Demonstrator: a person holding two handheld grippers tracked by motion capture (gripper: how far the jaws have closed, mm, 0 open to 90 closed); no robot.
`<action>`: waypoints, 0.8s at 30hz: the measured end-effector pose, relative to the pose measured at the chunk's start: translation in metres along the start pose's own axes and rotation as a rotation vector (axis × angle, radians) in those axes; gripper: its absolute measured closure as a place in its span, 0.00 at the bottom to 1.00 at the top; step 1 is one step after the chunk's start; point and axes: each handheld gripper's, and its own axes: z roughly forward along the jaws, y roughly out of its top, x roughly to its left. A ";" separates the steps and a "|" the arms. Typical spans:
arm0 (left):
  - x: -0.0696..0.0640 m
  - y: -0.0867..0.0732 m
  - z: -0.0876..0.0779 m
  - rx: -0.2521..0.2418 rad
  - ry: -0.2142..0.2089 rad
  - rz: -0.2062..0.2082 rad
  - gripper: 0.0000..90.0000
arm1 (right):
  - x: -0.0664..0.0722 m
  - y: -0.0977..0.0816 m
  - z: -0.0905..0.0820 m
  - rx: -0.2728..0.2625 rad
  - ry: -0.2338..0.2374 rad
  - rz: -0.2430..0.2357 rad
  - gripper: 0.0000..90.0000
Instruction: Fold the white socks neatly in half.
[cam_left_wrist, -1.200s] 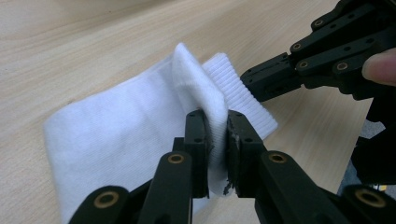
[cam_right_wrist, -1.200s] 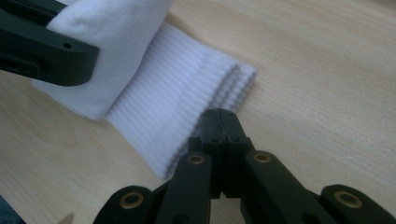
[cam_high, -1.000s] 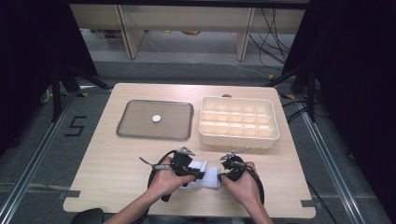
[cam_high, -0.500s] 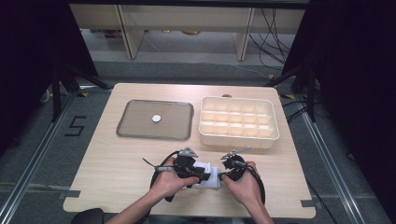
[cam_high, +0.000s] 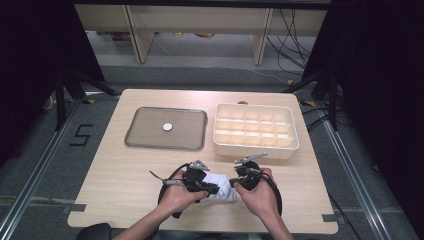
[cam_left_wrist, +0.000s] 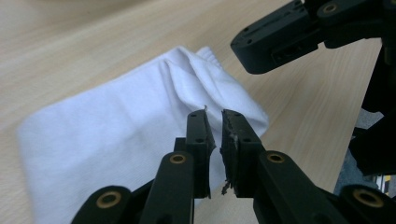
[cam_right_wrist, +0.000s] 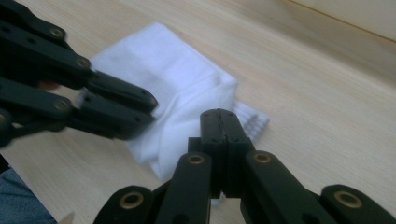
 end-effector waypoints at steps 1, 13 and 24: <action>0.000 -0.001 0.002 0.013 0.004 -0.002 0.90 | 0.001 0.001 0.001 0.007 0.005 -0.004 1.00; -0.002 -0.004 0.014 -0.003 -0.011 0.004 0.89 | 0.006 0.004 0.013 0.024 0.008 -0.020 1.00; 0.022 -0.008 -0.047 -0.161 0.095 -0.045 0.65 | 0.010 0.004 0.026 0.054 0.009 -0.015 1.00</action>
